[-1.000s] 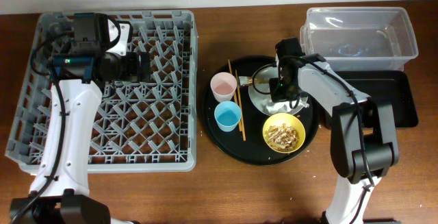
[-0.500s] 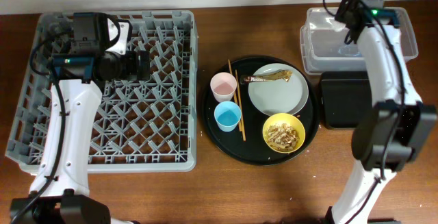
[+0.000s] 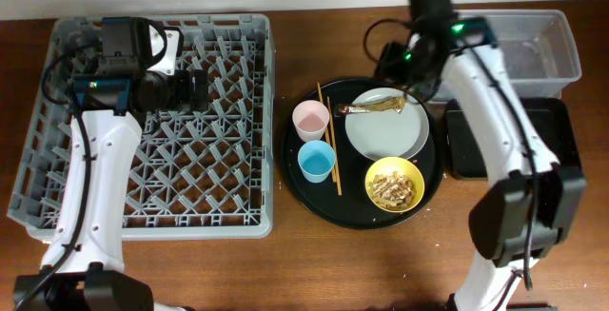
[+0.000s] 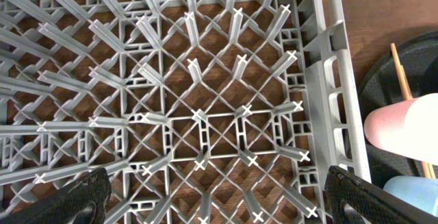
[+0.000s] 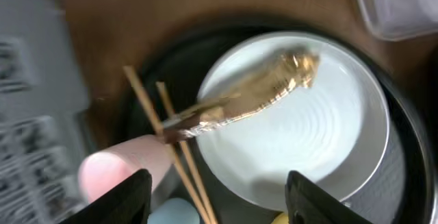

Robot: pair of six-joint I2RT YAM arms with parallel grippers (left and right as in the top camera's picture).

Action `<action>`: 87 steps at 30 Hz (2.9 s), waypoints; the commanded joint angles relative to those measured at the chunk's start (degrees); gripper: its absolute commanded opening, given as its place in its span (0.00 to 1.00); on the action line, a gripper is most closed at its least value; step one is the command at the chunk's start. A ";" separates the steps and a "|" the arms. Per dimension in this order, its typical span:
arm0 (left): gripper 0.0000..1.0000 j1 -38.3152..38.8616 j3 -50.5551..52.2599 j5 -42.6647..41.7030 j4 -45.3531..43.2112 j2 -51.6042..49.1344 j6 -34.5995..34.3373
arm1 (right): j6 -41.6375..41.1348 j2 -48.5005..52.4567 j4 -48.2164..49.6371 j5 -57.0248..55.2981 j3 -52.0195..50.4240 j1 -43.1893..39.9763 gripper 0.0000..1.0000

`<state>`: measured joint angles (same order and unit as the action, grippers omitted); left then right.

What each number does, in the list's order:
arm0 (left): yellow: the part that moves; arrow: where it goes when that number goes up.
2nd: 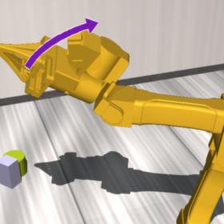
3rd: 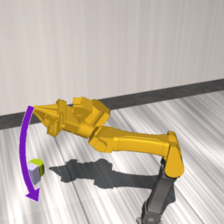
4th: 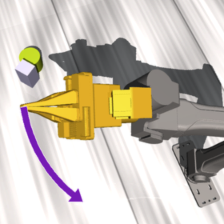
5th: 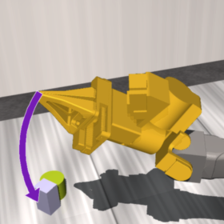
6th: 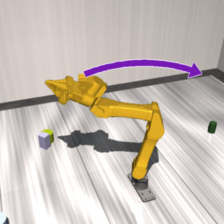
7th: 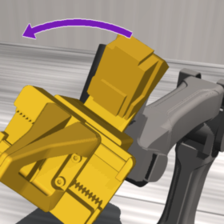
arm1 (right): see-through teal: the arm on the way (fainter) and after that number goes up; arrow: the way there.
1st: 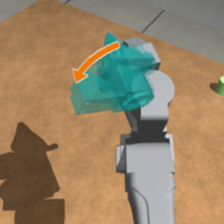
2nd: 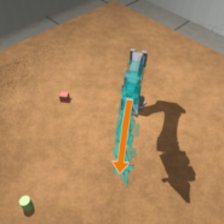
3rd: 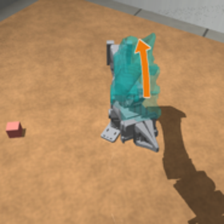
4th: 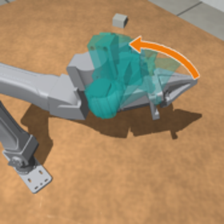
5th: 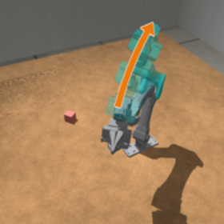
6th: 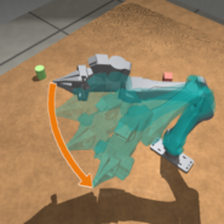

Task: Sort waste into correct bins and load items into the dishwasher rack
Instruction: 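Carry the tissue and wrapper to the clear bin and release, then grasp the yellow bowl rim with the right gripper, then tip the yellow bowl over the black rectangular tray to dump scraps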

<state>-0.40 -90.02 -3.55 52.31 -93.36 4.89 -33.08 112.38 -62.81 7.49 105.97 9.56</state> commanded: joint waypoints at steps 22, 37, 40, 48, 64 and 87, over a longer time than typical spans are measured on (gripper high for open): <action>1.00 -0.15 -1.20 0.15 -0.42 -0.31 -0.35 | 10.21 -3.58 20.39 -3.13 -17.29 0.07 0.04; 1.00 -0.15 -1.20 0.39 -0.42 -0.31 -0.33 | 5.20 8.55 44.24 -28.48 -5.99 -17.07 0.99; 1.00 -0.15 -1.20 0.39 -0.39 -0.28 -0.33 | 11.43 0.72 38.88 -19.52 -5.99 -17.07 0.98; 1.00 -0.15 -1.22 0.37 -1.53 -0.28 -0.33 | 16.37 -23.63 5.79 2.62 -5.99 -17.03 0.99; 1.00 -0.15 -1.22 0.37 -3.65 -0.28 -0.33 | 17.62 -23.04 12.31 -4.79 -43.21 13.92 0.72; 1.00 -0.15 -1.22 0.39 -3.61 -0.28 -0.33 | 17.14 -23.76 1.22 -9.62 -24.92 6.60 0.04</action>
<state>-0.40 -90.26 -3.11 48.64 -93.45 4.89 -16.45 91.42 -61.12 -2.37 79.66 21.82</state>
